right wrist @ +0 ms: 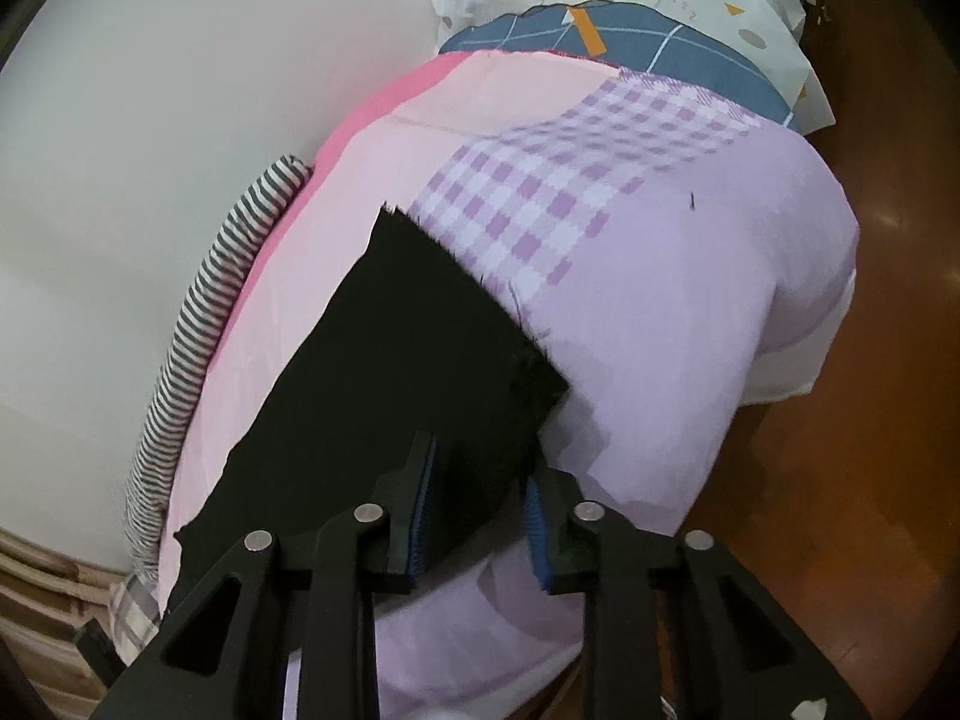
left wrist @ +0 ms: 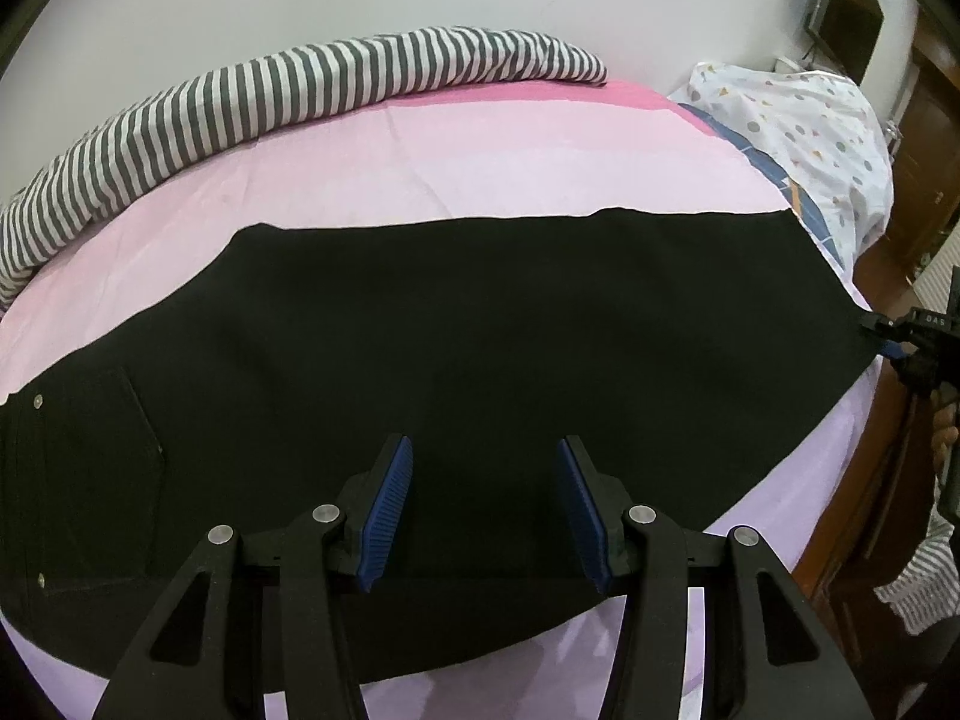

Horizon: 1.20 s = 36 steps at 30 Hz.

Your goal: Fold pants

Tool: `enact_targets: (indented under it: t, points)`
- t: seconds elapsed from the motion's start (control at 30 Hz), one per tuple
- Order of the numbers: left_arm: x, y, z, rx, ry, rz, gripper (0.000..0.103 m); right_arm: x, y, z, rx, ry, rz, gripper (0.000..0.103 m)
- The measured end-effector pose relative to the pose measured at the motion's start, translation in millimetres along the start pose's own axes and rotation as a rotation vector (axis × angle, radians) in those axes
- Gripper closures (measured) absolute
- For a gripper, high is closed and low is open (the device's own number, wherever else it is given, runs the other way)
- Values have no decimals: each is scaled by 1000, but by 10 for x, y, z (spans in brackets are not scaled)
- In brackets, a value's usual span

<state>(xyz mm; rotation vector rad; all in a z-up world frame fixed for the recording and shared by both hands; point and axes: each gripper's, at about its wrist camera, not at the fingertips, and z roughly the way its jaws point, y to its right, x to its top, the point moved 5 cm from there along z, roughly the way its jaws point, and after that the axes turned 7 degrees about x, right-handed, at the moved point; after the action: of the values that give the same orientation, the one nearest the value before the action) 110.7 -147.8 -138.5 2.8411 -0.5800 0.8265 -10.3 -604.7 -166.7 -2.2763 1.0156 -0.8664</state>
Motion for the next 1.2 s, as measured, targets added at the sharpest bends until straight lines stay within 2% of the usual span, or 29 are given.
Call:
enact_targets:
  t: [0.17,0.27,0.37,0.53,0.67,0.8,0.9,0.97,1.07,1.2]
  points:
    - [-40,-7,80,7,-20,-5,52,85,23,46,16,7,19,95]
    - [-67,-28,165,2,-43,-13,52,100,-89,-9,40,19,11,95]
    - [-70,-66,193,-5,-37,-35,52,93,-384,-70,98,21,-21,96]
    - [-36,-233,79,-44,-16,-106,52,-79,-1159,36,166,-37,-157,96]
    - [-53,-533,-123,-49,29,-174,52,-407,-1783,293,221,-125,-260,95]
    - [-124,-870,-304,-46,70,-258,52,-935,-2378,623,271,-247,-370,95]
    - [-204,-1099,-417,-38,102,-310,51,-1337,-2678,849,294,-336,-436,95]
    - [-274,-1229,-448,-32,106,-342,51,-1637,-2808,995,301,-409,-477,95]
    - [-367,-1347,-467,-34,102,-370,51,-2158,-2862,1214,248,-519,-561,95]
    - [-442,-1391,-497,-56,108,-382,51,-2436,-2806,1340,184,-568,-627,95]
